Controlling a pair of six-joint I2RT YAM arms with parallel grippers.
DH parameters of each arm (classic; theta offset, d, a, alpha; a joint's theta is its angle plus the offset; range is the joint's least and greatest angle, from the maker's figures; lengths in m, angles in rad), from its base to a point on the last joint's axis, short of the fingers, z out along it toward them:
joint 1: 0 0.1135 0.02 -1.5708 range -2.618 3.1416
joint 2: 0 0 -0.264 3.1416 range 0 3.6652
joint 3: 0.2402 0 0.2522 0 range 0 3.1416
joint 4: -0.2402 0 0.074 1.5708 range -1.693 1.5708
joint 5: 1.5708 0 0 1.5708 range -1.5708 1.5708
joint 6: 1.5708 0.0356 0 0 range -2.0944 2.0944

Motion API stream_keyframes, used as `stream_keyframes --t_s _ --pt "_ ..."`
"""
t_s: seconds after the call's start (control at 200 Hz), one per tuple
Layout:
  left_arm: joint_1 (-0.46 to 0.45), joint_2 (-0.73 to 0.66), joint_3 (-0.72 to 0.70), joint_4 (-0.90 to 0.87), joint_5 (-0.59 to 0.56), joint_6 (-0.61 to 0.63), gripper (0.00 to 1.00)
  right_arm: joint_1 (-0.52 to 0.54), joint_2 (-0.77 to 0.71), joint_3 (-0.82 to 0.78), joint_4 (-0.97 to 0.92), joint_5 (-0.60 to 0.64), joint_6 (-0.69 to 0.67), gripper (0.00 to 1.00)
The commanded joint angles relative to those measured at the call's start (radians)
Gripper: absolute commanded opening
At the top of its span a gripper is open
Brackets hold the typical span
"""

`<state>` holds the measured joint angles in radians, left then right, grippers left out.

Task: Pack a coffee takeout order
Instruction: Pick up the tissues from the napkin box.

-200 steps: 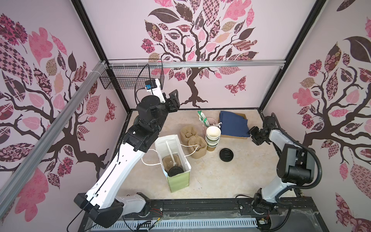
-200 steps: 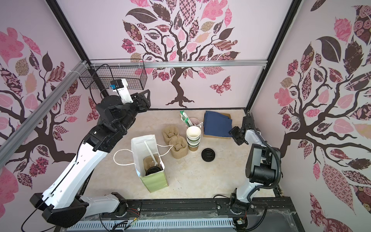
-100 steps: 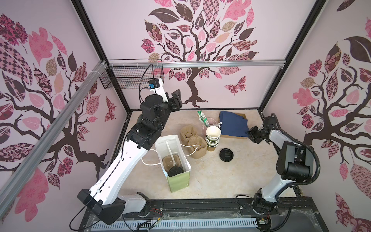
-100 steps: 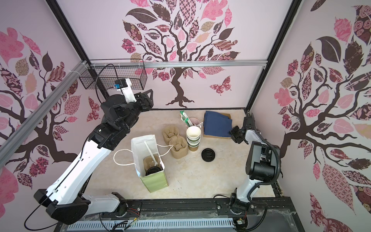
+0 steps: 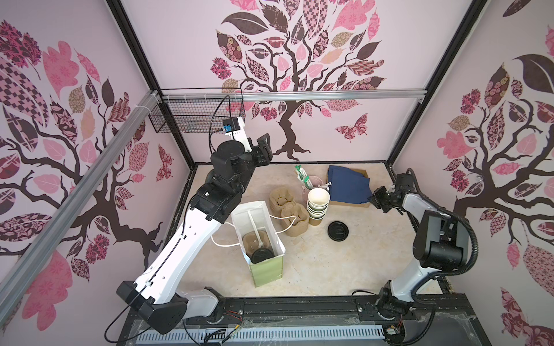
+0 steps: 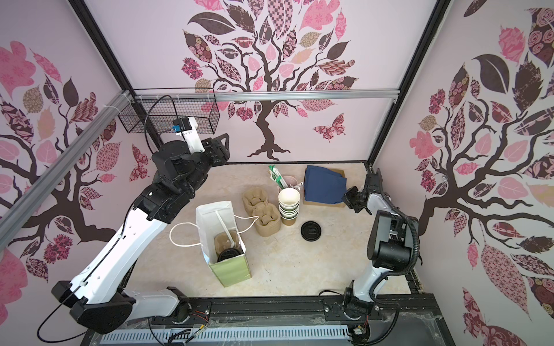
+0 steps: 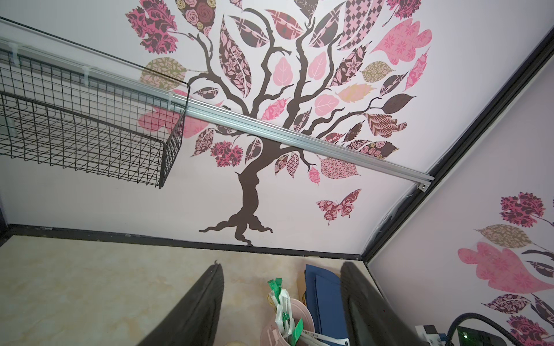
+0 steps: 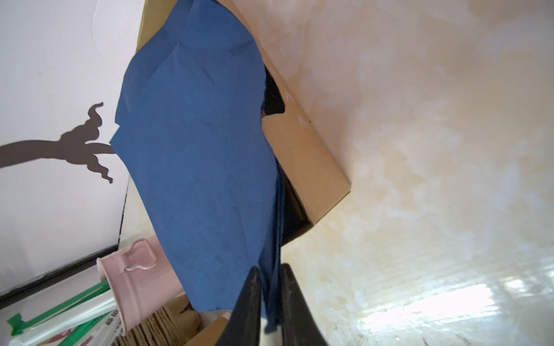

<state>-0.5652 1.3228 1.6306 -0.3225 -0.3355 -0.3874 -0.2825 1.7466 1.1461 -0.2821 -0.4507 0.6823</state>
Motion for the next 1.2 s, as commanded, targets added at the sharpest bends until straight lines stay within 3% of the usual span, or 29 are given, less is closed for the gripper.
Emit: stream_keyframes --t_s 0.0,0.405,0.87,1.196 --pt "0.003 0.007 0.031 0.030 0.001 0.016 0.65 -0.009 0.024 0.022 -0.003 -0.011 0.001 0.13" --pt "0.002 0.003 0.036 0.025 -0.006 0.017 0.64 -0.009 0.005 0.047 -0.028 -0.023 -0.005 0.00" --pt "0.003 0.024 0.075 -0.006 0.018 0.049 0.64 -0.009 -0.084 0.177 -0.042 -0.073 0.049 0.00" --pt "-0.016 0.058 0.118 -0.013 0.035 0.150 0.62 -0.009 -0.162 0.351 -0.083 -0.107 0.102 0.00"
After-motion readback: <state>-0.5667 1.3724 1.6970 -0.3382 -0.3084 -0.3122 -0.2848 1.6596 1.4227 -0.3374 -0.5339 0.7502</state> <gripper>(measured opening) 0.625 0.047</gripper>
